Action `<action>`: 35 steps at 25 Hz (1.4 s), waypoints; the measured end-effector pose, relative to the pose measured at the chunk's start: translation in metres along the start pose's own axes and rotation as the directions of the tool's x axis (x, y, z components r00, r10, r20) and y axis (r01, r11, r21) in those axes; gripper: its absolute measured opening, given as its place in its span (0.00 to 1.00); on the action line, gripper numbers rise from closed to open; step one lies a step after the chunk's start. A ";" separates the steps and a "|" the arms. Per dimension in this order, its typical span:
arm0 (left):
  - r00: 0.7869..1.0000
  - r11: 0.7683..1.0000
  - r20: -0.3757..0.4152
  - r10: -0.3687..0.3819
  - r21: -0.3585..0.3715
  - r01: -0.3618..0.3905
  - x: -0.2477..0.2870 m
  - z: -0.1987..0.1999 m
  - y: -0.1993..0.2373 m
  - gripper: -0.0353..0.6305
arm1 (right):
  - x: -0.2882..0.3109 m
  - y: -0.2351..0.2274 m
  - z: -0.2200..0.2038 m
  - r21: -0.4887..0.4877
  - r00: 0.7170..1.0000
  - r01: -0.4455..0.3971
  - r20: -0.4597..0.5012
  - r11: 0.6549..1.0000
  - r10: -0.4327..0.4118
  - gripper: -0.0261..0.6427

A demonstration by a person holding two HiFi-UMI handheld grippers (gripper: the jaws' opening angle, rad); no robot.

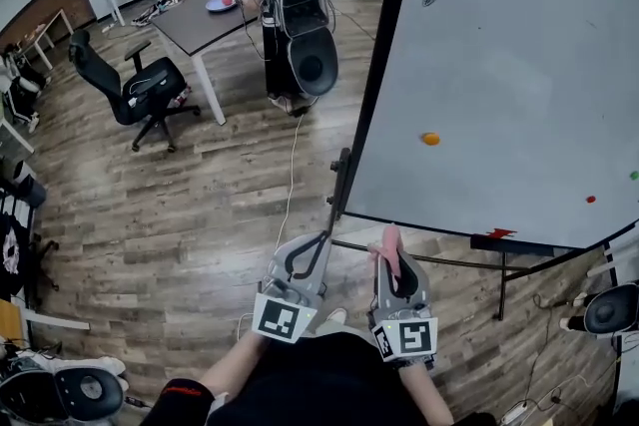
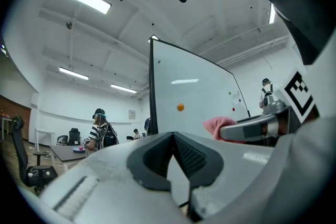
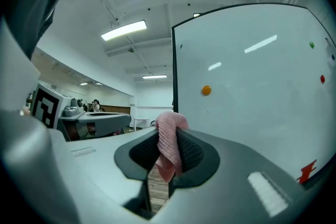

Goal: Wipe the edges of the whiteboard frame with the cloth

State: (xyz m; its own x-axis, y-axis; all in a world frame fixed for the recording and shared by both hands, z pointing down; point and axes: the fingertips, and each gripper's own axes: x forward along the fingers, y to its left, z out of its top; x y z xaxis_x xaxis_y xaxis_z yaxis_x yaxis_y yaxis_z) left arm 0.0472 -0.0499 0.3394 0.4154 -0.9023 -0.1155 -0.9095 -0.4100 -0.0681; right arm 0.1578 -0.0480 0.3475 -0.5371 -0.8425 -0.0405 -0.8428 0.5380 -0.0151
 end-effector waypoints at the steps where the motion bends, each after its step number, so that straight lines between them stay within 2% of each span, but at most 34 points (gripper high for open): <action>1: 1.000 1.000 0.005 0.008 0.003 -0.008 0.004 0.002 0.001 0.05 | 0.003 -0.003 0.002 -0.003 1.000 -0.010 0.005 1.000 0.010 0.13; 5: 0.999 0.999 0.023 0.029 0.015 -0.029 0.020 0.008 0.007 0.05 | 0.015 -0.010 0.009 -0.023 0.999 -0.043 0.015 0.999 0.044 0.13; 9: 0.999 1.000 0.026 0.021 -0.011 -0.020 0.034 0.018 0.016 0.05 | 0.029 -0.014 0.024 -0.033 0.998 -0.051 0.023 0.998 0.052 0.13; 16: 0.999 0.998 0.037 -0.017 -0.059 0.019 0.056 0.052 0.045 0.05 | 0.053 -0.022 0.081 -0.071 0.998 -0.004 0.068 0.997 0.009 0.13; 20: 0.997 0.998 0.069 -0.027 -0.055 0.031 0.066 0.082 0.064 0.05 | 0.060 -0.019 0.122 -0.130 0.994 0.007 0.105 0.992 0.007 0.13; 27: 0.988 0.998 0.146 -0.043 0.044 0.036 0.081 0.138 0.079 0.05 | 0.074 -0.014 0.195 -0.243 0.978 0.021 0.209 0.970 0.031 0.13; 35: 0.971 0.978 0.222 -0.089 0.203 0.043 0.095 0.200 0.084 0.05 | 0.088 -0.008 0.302 -0.410 0.937 0.066 0.338 0.909 0.084 0.13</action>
State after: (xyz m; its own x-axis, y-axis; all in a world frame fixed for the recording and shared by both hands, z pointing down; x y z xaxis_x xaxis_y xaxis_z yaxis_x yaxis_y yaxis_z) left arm 0.0130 -0.1431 0.1244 0.4872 -0.8099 -0.3266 -0.8691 -0.4130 -0.2723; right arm 0.1275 -0.1189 0.0423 -0.5628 -0.7354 -0.3774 -0.8163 0.4227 0.3936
